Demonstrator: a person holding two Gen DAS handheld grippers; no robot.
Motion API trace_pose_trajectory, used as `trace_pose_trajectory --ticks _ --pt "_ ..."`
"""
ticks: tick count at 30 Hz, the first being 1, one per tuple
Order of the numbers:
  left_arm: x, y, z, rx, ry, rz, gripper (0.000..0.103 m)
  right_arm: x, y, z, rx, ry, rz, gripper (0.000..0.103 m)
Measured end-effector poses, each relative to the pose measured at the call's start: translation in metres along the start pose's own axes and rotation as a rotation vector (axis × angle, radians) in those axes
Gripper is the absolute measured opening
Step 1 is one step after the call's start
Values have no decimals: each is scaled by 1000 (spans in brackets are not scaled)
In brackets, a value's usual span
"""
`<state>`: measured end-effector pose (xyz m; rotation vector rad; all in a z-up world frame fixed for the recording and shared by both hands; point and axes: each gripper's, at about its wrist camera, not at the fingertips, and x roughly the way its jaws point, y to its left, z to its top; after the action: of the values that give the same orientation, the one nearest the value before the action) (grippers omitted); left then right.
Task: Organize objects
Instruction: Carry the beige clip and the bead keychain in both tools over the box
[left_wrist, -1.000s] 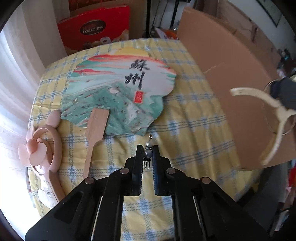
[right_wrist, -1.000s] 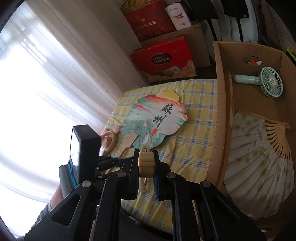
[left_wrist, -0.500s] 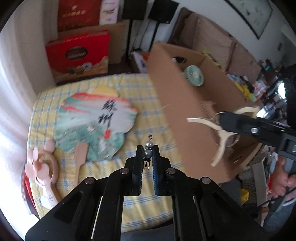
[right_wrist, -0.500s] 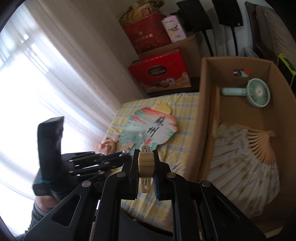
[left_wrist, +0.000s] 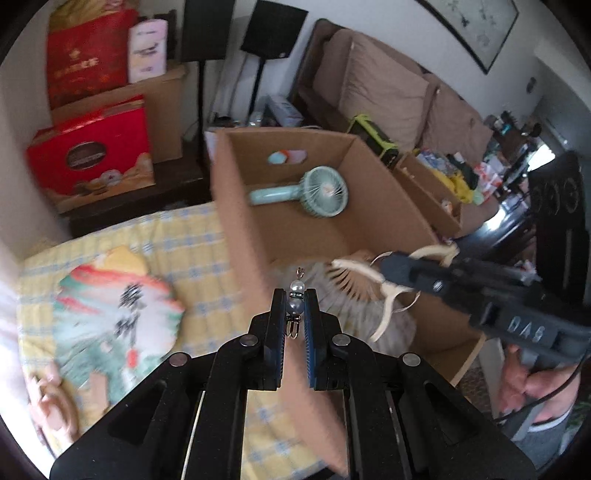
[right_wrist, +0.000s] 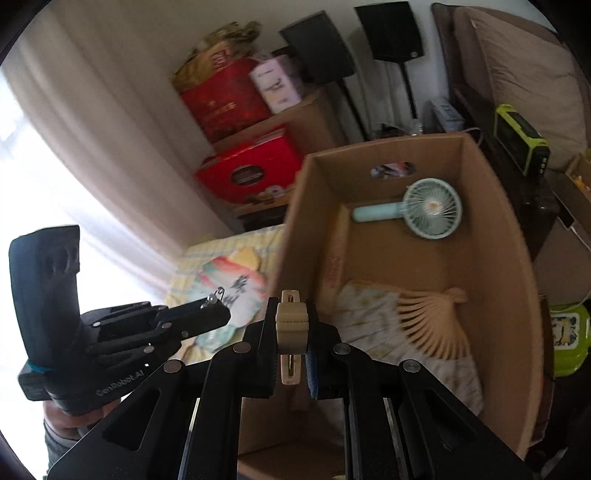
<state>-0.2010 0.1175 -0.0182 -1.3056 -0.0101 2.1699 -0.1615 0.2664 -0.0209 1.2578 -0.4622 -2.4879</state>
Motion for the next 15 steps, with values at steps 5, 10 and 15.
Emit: trace_pose_trajectory --ticks 5,10,15 --pt "33 -17 28 22 37 1 8 10 -26 17 35 7 -37 11" --pt "72 -24 56 37 75 40 8 30 -57 36 94 22 -62 11" --pt "110 -27 75 61 119 102 8 54 -83 49 154 36 -83 11"
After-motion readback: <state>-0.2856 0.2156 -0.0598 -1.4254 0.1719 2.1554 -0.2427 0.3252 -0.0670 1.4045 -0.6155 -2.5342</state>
